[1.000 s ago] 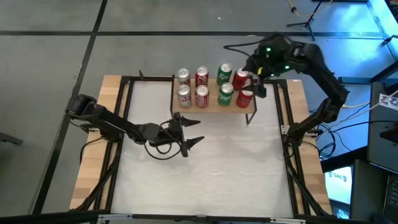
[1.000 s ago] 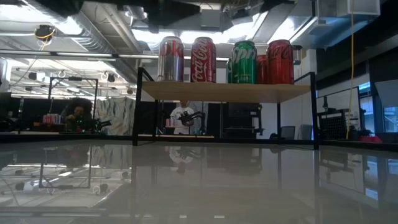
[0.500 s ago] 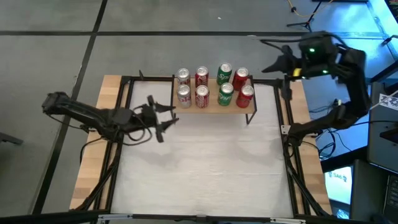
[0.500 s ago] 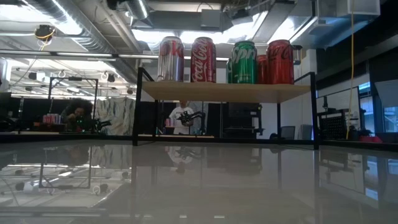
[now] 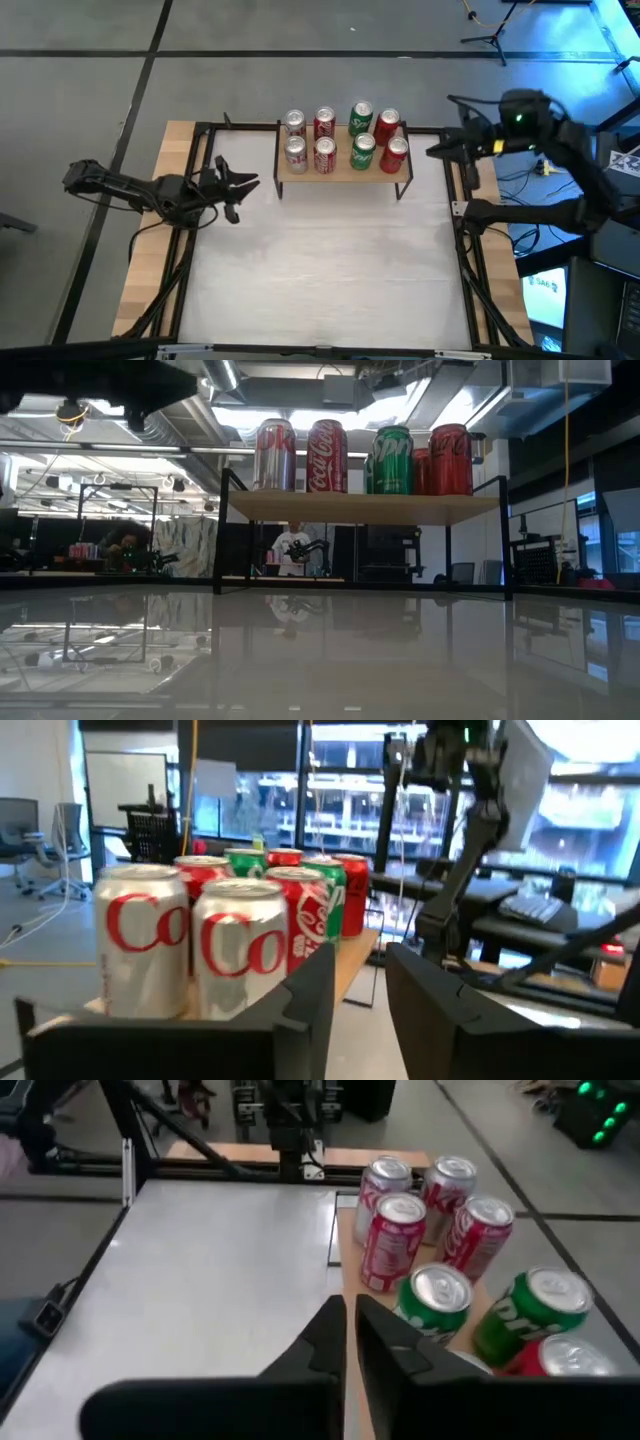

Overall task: Place canned beverage on shelf
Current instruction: Return to Home Position

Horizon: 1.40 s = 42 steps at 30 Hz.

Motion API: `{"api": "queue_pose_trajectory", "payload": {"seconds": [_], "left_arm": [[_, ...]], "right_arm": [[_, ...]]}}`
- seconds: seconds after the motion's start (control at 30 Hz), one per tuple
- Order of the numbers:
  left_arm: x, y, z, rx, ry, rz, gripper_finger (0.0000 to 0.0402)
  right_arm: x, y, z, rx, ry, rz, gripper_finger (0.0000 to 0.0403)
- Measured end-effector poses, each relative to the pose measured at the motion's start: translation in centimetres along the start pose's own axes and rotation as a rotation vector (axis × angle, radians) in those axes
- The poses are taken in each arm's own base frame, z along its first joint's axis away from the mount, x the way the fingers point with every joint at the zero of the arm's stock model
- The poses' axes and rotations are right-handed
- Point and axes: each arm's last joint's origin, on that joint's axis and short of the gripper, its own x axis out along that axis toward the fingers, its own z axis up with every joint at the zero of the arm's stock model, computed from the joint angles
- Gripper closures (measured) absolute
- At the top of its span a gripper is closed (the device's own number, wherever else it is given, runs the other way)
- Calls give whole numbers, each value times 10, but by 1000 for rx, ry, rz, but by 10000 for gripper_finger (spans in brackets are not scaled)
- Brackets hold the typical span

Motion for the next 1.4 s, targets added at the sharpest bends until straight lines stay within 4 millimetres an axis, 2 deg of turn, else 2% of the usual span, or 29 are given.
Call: {"api": "queue_pose_trajectory", "payload": {"seconds": [0.33,0.53,0.77,0.9,1.17,1.4], "left_arm": [[-22,18,-40,-28,-58,24,331],[-28,27,-51,-30,-80,69,331],[-28,31,-49,-14,-97,47,332],[-27,33,-51,-9,-76,67,332],[-26,35,-57,-36,-25,81,332],[-26,35,-57,-19,-22,82,332]], "right_arm": [[33,15,-98,98,-130,29,399],[38,27,-143,160,-241,37,401],[43,34,-173,187,-409,48,402],[53,35,-190,211,-457,69,402],[75,30,-210,210,-613,86,402],[90,29,-230,176,-678,95,402]]}}
